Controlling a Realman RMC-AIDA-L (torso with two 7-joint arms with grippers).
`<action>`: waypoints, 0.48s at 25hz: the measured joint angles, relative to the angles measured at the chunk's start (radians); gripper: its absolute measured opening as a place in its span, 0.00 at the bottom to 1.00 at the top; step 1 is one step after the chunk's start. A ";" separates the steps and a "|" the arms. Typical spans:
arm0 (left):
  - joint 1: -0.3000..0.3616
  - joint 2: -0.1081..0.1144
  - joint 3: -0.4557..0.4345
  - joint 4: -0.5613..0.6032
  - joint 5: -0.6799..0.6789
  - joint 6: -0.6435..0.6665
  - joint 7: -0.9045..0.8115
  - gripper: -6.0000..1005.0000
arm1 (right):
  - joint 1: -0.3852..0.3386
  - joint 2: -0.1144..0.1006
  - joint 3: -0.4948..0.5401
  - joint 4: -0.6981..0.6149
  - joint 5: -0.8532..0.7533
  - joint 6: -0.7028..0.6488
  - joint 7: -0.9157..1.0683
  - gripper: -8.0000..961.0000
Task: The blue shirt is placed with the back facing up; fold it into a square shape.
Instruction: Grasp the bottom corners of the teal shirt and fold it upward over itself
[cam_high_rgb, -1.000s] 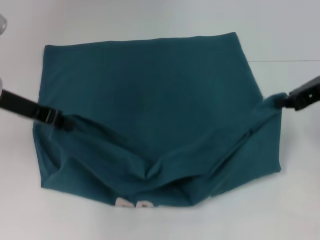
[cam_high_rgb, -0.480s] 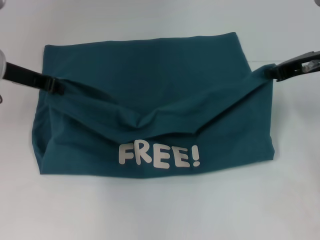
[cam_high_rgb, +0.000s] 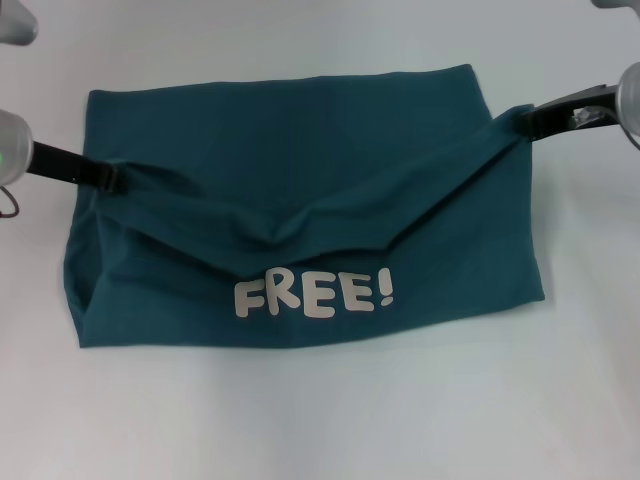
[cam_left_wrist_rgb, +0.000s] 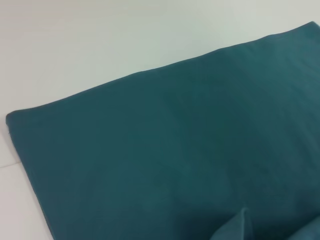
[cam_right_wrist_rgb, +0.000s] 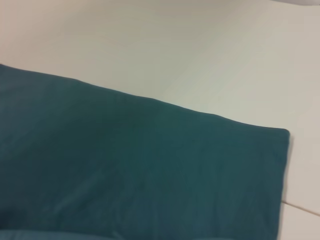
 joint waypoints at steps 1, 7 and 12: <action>0.000 -0.002 0.007 -0.008 0.000 -0.016 0.000 0.03 | 0.005 0.000 -0.003 0.014 -0.002 0.007 0.003 0.02; 0.002 -0.017 0.045 -0.040 0.003 -0.113 0.001 0.03 | 0.019 0.002 -0.016 0.073 -0.008 0.072 0.024 0.02; 0.001 -0.029 0.071 -0.073 0.042 -0.201 0.001 0.03 | 0.014 0.002 -0.020 0.104 -0.009 0.123 0.032 0.02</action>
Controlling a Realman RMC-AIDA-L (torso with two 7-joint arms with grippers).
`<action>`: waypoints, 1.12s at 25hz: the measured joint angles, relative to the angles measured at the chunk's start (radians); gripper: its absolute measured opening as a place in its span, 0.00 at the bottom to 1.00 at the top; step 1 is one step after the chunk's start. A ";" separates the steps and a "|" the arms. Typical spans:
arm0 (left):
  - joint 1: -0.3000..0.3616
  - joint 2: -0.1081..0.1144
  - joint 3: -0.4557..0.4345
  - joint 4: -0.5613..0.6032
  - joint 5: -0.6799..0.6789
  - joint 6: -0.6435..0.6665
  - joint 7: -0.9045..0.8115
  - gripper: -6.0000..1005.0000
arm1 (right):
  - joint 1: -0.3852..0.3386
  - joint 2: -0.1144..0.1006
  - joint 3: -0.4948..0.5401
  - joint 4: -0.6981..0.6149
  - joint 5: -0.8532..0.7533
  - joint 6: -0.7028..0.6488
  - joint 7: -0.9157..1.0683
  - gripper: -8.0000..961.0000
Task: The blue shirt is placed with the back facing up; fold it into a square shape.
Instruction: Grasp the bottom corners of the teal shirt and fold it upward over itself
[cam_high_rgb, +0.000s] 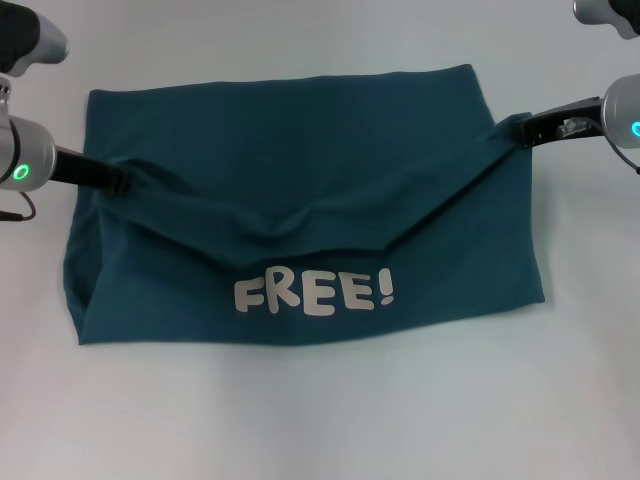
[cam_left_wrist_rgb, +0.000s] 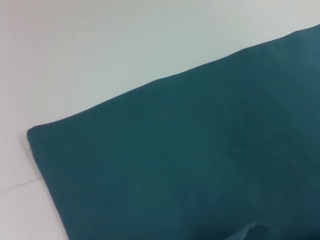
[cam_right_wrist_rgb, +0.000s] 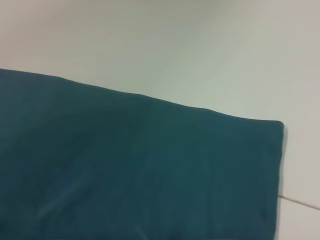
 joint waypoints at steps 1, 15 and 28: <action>-0.002 -0.002 0.000 -0.007 0.006 -0.016 0.000 0.03 | -0.001 0.000 0.000 0.002 0.000 0.006 0.001 0.02; -0.011 -0.016 0.016 -0.066 0.021 -0.162 0.012 0.03 | 0.024 -0.003 -0.001 0.064 0.000 0.090 0.009 0.02; -0.026 -0.030 0.041 -0.097 0.064 -0.244 0.011 0.03 | 0.025 0.000 -0.022 0.083 0.002 0.131 0.017 0.07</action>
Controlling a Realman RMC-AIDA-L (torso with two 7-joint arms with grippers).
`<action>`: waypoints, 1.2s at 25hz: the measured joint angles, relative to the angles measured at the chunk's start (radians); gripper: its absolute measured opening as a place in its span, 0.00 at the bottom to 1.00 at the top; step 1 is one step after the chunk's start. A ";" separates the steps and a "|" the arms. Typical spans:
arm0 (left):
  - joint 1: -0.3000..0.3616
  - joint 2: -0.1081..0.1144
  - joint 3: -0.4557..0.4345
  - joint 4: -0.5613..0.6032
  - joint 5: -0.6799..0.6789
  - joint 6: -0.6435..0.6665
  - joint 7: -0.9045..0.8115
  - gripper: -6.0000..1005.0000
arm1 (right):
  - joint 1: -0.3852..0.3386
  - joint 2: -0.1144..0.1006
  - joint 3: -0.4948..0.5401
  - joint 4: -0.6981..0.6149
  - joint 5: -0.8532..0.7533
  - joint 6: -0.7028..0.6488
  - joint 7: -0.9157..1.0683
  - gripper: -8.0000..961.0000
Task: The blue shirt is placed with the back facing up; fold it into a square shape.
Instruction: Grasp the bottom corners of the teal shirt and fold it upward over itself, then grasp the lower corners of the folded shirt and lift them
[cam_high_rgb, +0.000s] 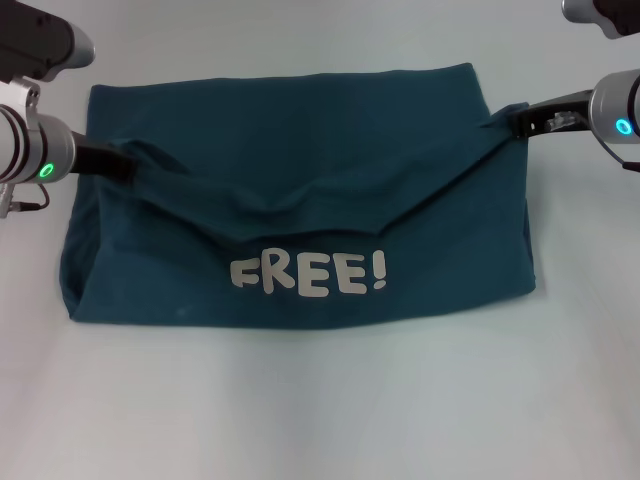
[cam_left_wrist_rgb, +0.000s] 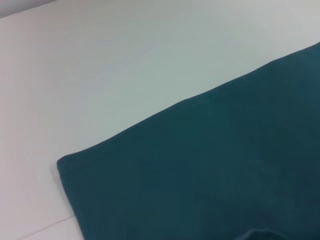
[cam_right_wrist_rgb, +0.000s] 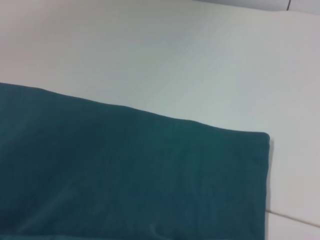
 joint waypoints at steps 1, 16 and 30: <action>-0.001 0.000 -0.001 0.000 0.000 0.000 -0.002 0.03 | 0.000 0.000 -0.001 0.000 0.000 -0.004 0.004 0.07; -0.003 0.001 -0.011 0.004 0.001 0.038 -0.045 0.29 | 0.005 0.002 -0.017 0.002 0.006 -0.010 0.007 0.31; 0.001 0.005 -0.174 0.197 -0.010 0.350 -0.113 0.92 | -0.019 0.001 -0.033 -0.037 0.005 -0.076 -0.001 0.97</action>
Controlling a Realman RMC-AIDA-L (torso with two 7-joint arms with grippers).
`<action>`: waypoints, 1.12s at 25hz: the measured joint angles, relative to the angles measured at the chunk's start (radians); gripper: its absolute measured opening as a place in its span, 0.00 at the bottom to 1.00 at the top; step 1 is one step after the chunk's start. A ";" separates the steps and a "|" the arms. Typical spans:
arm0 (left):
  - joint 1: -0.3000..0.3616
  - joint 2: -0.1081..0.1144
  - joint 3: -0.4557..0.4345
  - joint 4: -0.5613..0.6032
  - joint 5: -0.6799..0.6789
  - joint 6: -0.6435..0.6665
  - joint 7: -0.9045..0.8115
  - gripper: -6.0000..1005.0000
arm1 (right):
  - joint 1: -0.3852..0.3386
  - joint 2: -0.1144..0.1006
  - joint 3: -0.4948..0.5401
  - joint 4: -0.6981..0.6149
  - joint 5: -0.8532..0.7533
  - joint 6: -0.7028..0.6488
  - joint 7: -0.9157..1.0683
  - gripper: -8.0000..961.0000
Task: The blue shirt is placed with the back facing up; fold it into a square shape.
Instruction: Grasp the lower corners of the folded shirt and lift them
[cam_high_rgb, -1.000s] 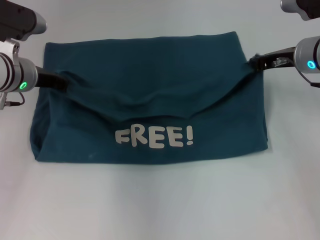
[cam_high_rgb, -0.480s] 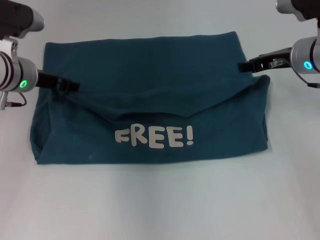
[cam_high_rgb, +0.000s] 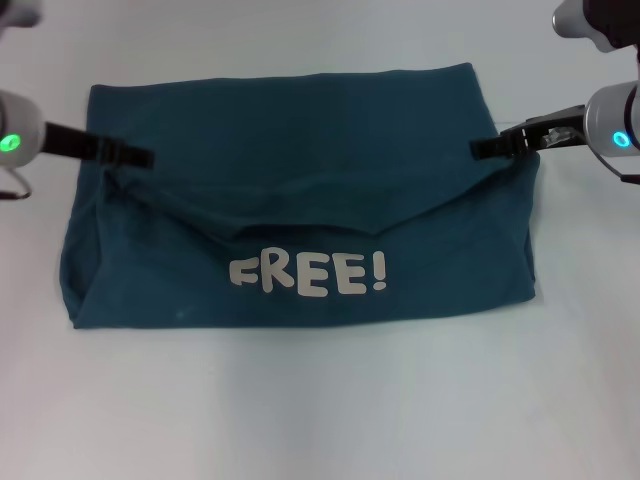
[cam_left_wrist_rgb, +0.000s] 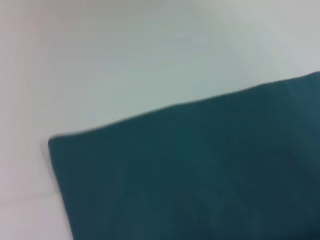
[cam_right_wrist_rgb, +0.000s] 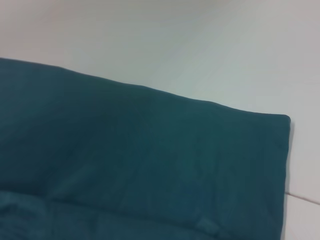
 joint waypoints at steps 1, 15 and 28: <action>0.004 0.004 -0.020 0.019 0.000 0.046 -0.008 0.92 | -0.005 0.000 -0.002 -0.018 -0.002 -0.019 -0.001 0.97; 0.174 0.002 -0.077 0.241 0.030 0.459 -0.210 0.92 | -0.028 0.000 -0.055 -0.159 -0.088 -0.170 -0.004 0.97; 0.170 -0.006 -0.009 0.099 0.053 0.331 -0.202 0.92 | -0.036 0.000 -0.088 -0.155 -0.090 -0.179 0.008 0.97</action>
